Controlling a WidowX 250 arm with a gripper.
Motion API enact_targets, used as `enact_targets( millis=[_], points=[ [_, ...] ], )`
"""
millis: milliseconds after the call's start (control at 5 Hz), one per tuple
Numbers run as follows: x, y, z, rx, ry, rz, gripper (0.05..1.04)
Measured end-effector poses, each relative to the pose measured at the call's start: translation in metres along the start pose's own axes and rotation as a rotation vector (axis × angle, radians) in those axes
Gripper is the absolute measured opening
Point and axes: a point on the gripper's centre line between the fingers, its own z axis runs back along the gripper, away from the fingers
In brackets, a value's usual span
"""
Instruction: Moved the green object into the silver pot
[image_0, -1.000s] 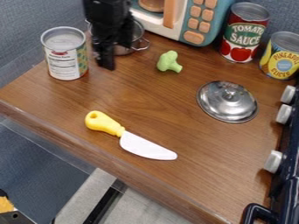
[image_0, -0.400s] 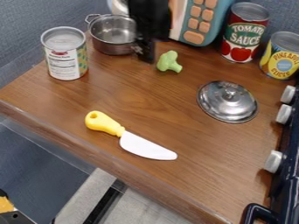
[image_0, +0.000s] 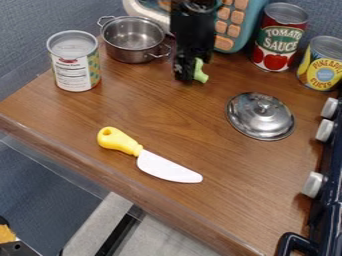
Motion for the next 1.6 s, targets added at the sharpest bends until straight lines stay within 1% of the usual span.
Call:
enact_targets(
  millis=[200, 400, 600, 800, 1000, 1200, 1400, 1600],
  points=[
    [-0.002, 0.0, -0.008, 0.016, -0.016, -0.02, 0.901],
    [-0.001, -0.001, -0.007, 0.002, -0.023, -0.017, 0.679],
    [0.003, -0.001, 0.0, -0.002, -0.016, -0.019, 0.674],
    [0.031, -0.008, 0.035, -0.087, -0.037, 0.063, 0.674],
    [0.045, -0.005, 0.047, -0.093, -0.037, 0.098, 0.674],
    [0.085, -0.003, 0.057, -0.102, -0.061, 0.222, 0.674],
    [0.115, -0.007, 0.057, -0.117, -0.067, 0.303, 0.674],
    [0.123, -0.011, 0.024, -0.052, -0.077, 0.316, 0.674]
  ],
)
